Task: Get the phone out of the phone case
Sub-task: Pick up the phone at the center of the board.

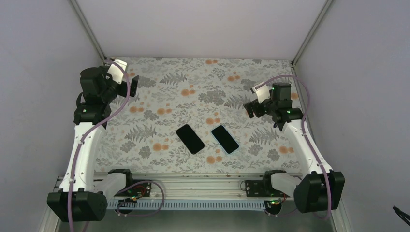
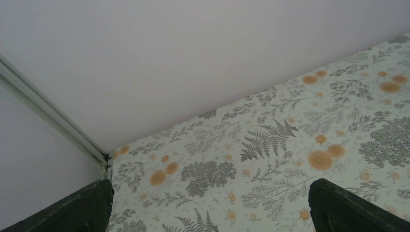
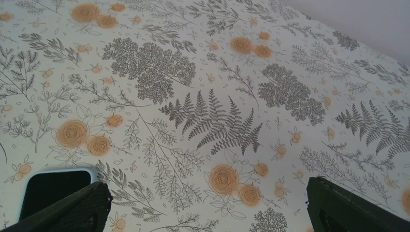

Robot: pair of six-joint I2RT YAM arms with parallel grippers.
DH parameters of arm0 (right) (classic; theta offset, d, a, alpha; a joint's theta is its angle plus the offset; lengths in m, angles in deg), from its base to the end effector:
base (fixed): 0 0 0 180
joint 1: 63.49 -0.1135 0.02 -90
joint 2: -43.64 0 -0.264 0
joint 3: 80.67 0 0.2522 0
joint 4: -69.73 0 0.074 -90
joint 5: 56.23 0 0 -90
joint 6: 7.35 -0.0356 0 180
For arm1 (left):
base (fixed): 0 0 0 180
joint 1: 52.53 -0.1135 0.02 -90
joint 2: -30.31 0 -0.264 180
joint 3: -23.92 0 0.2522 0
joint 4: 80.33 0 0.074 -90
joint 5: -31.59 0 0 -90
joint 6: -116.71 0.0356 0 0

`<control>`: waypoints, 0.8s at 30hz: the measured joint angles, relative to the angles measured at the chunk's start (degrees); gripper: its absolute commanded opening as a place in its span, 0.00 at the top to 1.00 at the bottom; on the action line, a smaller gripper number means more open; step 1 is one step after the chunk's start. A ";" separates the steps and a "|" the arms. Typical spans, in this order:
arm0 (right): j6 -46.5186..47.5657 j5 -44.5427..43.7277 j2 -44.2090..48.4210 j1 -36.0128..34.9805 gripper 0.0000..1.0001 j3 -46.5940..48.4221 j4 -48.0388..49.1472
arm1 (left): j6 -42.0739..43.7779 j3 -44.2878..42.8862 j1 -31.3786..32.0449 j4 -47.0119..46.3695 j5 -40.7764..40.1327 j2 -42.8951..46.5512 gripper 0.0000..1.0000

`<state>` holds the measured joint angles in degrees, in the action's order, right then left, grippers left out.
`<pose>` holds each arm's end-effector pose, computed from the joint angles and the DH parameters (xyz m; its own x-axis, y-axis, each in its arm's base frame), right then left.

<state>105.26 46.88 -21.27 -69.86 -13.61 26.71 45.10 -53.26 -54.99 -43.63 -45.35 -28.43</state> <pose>0.2399 0.0349 0.2909 -0.4932 -0.4318 -0.7551 -0.5071 0.8481 -0.1537 0.2256 0.0016 0.3849 -0.2426 0.2972 -0.9235 0.2625 0.9365 0.2324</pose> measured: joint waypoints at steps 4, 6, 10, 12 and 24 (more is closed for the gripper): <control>0.09 -1.22 -0.37 -0.76 0.00 -0.11 -1.07 | 0.04 0.00 -0.02 0.00 -1.53 -0.37 0.00; 0.09 -2.62 -0.81 -2.36 0.00 -0.15 -1.99 | 0.35 0.00 -0.02 -0.02 -2.14 -0.52 0.00; 0.46 -5.49 -1.95 -10.03 0.00 -0.50 -5.99 | 1.57 -0.02 -0.02 -0.02 -3.02 -1.73 0.00; 1.16 -6.47 -2.73 -16.65 0.00 -1.11 -8.17 | 1.81 -0.02 -0.02 0.00 -3.21 -2.49 0.00; 1.92 -17.35 -12.85 -34.91 0.00 -7.39 -8.48 | 3.13 -0.02 -0.04 -0.04 -3.63 -7.02 0.00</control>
<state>107.18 29.52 -34.12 -104.77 -21.00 18.23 48.23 -53.28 -55.03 -43.67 -48.98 -35.45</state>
